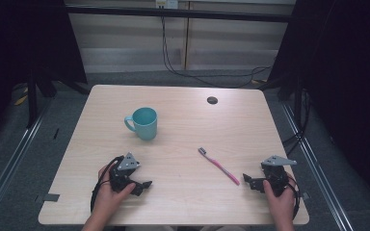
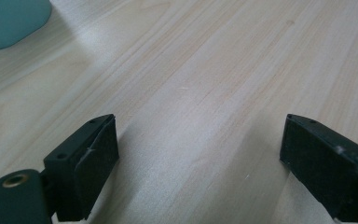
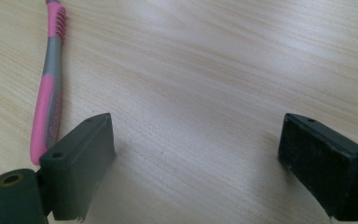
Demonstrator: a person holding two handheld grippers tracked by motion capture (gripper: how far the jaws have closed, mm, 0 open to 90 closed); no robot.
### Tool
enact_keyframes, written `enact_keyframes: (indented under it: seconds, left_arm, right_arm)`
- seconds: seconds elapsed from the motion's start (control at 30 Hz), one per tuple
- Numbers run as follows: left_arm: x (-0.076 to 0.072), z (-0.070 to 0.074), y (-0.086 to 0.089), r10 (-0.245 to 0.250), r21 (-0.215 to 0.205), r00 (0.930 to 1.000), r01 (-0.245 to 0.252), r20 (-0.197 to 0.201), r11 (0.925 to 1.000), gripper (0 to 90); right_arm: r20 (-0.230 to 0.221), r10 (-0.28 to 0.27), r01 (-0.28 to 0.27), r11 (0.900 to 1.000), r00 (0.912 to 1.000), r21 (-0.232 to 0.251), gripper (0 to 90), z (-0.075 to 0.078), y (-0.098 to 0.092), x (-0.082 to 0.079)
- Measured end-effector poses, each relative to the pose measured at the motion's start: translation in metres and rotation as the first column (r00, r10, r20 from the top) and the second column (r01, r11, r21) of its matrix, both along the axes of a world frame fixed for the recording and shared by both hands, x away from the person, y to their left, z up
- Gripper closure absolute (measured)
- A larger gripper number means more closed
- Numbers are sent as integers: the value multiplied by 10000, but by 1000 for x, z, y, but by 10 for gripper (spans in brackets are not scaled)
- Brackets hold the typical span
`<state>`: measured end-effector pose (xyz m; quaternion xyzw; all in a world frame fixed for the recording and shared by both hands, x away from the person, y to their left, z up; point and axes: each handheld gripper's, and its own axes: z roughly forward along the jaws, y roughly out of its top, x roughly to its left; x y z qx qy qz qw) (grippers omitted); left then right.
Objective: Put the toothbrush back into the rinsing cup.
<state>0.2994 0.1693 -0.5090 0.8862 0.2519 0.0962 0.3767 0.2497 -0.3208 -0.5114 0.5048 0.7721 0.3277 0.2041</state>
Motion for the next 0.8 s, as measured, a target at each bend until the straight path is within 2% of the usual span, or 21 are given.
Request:
enact_keyframes:
  seconds: [0.47,0.57,0.6,0.7,0.77,0.8]
  left_arm:
    - [0,0,0,-5,-42,10000,5,-20,10000,110]
    - [0,0,0,-19,-50,10000,19,-24,10000,109]
    - [1,0,0,10,-23,10000,-10,39,10000,107]
    - [1,0,0,7,-18,10000,-7,42,10000,107]
    - [1,0,0,-6,-41,10000,6,7,10000,107]
    - [1,0,0,-7,-11,10000,7,46,10000,107]
  right_arm:
    - [-17,-227,227,9997,9997,30,96,0,4,0]
    - [-171,-156,156,9999,9997,-31,116,2,4,1]
    - [-517,6,-15,9999,9987,-167,154,6,5,4]
    - [-799,266,-274,9996,9964,-86,189,10,10,7]
    - [-815,388,-403,9990,9959,-170,206,11,13,8]
    - [-878,702,-742,9963,9937,-430,242,16,20,12]
